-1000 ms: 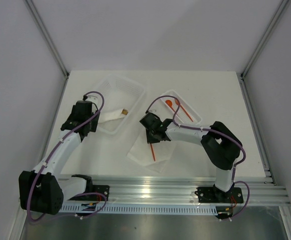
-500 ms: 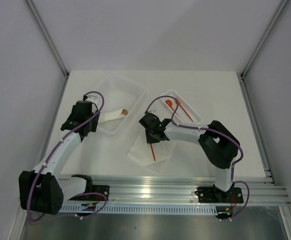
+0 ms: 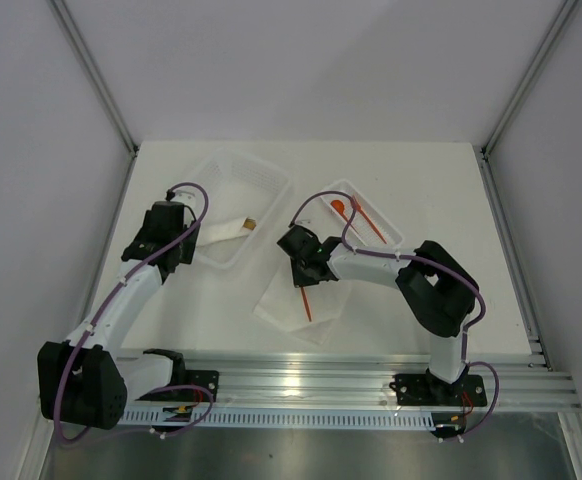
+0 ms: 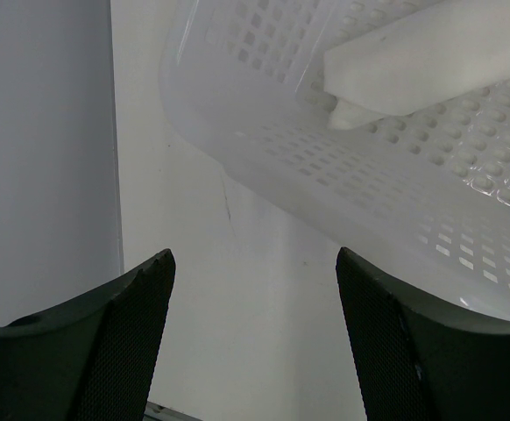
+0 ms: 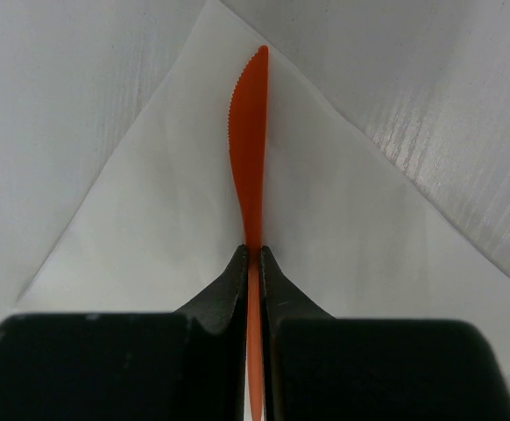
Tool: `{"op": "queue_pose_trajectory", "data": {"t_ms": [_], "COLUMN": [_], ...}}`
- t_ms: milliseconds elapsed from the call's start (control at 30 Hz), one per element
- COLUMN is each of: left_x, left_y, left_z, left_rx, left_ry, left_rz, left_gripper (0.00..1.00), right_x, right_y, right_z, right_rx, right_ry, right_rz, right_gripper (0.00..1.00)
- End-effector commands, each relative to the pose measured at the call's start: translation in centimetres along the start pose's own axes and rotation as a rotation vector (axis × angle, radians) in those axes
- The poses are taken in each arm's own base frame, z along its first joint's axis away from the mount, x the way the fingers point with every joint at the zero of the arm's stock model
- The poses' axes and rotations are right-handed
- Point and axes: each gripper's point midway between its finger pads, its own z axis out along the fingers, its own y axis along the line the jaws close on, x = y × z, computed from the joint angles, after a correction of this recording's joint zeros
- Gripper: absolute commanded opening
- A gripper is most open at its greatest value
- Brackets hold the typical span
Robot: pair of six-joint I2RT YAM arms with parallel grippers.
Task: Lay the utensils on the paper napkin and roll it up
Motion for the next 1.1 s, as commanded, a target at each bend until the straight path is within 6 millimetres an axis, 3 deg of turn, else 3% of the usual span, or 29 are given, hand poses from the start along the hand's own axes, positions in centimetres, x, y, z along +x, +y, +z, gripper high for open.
{"op": "queue_pose_trajectory", "data": {"t_ms": [0,167,533,667,800,1000,1067], "left_x": [-0.2,-0.1,-0.2,-0.1,-0.2,-0.2,-0.1], "left_y": [0.2,0.2,0.2,0.3,0.3,0.3,0.3], "left_z": [0.0,0.1,0.0,-0.1,-0.1,-0.1,-0.1], "left_rx": [-0.005,-0.006,-0.008,-0.010,-0.010,-0.008,-0.009], "left_ry": [-0.010,-0.007,-0.009,-0.010,-0.010,-0.011,-0.009], "left_rz": [-0.015,-0.012,-0.013,-0.014,-0.012,-0.012,-0.010], "left_gripper": [0.78,0.78,0.78,0.78,0.78,0.78,0.78], "right_x": [-1.4,-1.3,-1.5,-2.2,-3.8,-8.5,-10.6], "right_y": [0.2,0.1,0.3,0.6,1.4,2.1,1.4], "right_z": [0.0,0.2,-0.3,-1.0,-2.9,-8.3,-10.6], "right_rx": [0.013,0.016,0.010,-0.007,-0.038,-0.101,-0.125], "right_ry": [-0.037,-0.031,-0.038,-0.058,-0.092,-0.221,-0.283], "right_rz": [0.001,0.006,0.002,0.001,-0.014,-0.068,-0.066], "right_gripper": [0.00,0.02,0.27,0.30,0.39,0.50,0.50]}}
